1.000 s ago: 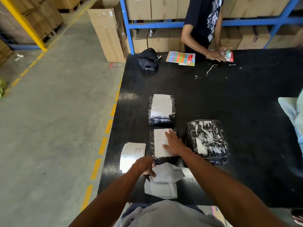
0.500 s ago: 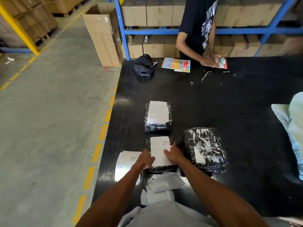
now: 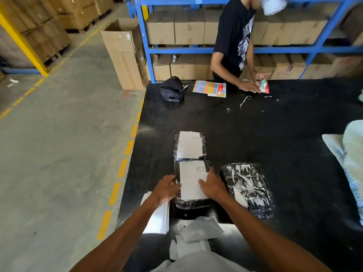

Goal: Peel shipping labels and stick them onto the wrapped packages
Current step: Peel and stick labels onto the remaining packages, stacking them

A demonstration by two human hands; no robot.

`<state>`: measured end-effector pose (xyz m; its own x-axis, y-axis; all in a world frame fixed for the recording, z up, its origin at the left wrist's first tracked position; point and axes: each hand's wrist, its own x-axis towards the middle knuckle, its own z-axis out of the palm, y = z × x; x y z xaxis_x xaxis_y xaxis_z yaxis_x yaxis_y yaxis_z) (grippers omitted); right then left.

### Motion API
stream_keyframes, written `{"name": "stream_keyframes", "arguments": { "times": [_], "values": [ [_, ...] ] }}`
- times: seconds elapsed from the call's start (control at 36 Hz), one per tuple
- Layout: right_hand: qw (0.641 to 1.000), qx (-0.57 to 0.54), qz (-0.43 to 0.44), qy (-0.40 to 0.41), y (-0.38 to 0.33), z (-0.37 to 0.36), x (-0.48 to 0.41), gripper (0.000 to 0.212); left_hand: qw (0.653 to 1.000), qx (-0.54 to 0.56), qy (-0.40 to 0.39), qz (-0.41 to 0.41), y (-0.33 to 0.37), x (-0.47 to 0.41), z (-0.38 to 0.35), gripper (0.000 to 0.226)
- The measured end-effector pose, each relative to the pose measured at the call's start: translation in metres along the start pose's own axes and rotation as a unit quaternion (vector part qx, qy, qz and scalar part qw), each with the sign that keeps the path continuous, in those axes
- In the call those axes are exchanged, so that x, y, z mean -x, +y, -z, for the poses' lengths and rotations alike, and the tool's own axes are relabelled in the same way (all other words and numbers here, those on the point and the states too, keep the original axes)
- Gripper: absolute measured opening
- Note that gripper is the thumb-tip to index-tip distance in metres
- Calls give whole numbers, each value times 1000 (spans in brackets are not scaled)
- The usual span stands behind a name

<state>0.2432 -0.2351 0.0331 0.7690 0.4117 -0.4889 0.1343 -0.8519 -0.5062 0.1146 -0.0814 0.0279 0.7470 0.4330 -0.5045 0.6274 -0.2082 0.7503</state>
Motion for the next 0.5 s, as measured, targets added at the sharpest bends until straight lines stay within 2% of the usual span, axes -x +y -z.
{"name": "stream_keyframes", "arguments": {
  "times": [0.17, 0.33, 0.5],
  "values": [
    [998, -35, 33, 35, -23, 38, -16, 75, 999, 16, 29, -31, 43, -13, 30, 29],
    [994, -73, 61, 61, -58, 80, -39, 47, 998, 9, 48, -44, 94, -39, 60, 28],
    [994, -63, 54, 71, -85, 99, -69, 54, 996, -39, 69, -44, 117, -75, 80, 25]
  ]
}}
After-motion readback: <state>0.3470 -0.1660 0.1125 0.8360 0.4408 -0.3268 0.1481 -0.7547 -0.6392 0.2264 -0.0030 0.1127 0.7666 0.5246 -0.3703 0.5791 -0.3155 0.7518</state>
